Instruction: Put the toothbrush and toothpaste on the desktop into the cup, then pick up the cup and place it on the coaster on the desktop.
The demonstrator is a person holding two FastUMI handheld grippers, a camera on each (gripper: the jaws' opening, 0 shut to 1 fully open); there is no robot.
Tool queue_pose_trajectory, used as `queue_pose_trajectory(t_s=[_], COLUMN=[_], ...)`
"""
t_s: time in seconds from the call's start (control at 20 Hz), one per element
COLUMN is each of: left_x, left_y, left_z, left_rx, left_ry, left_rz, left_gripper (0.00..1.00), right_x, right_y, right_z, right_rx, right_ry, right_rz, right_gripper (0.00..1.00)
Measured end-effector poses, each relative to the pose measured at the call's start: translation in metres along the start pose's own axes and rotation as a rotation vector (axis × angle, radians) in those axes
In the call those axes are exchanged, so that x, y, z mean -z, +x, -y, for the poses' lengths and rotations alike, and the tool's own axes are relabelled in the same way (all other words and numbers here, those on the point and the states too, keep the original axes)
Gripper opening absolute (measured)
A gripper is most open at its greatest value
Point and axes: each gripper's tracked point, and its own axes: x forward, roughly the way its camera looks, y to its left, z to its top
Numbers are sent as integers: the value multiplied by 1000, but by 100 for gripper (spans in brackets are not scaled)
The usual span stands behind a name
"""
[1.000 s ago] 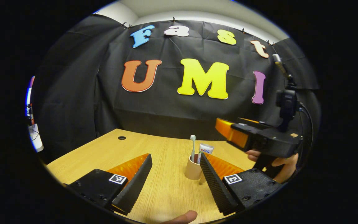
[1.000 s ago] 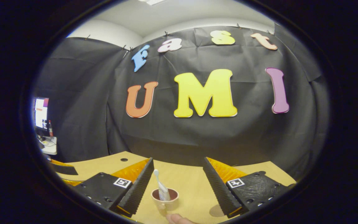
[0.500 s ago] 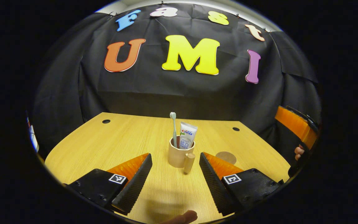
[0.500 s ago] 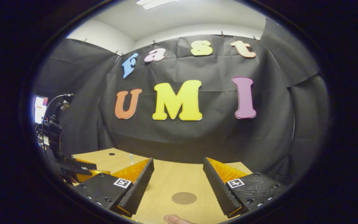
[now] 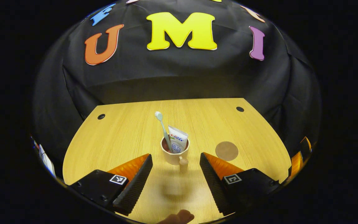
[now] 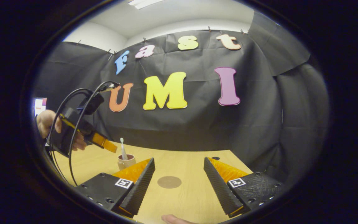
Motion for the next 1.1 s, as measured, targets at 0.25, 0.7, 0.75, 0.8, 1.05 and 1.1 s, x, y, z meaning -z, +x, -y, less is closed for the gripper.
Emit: queue_pose_trajectory(t_s=[0.25,0.7,0.75,0.8,1.05,1.1], left_x=[12,68,74,78,72,69], left_y=[38,105,108,109,106,105], left_z=[15,13,11,10,15,16], left_rx=[-11,-78,-85,-92,-98,-91], left_ry=[-83,-233,-244,-257,-242,-241], left_rz=[-186,-475,-499,-516,-535,-533], left_gripper=[91,95,93,94,72,69], right_x=[13,35,37,38,43,43], right_y=[-18,-22,-22,-23,-24,-26], right_z=[25,25,24,25,27,25], right_rx=[12,-14,-19,-20,-20,-28], right_ry=[25,10,12,16,27,28], right_rz=[-6,0,-2,-3,-6,-7], right_gripper=[95,95,96,95,92,95])
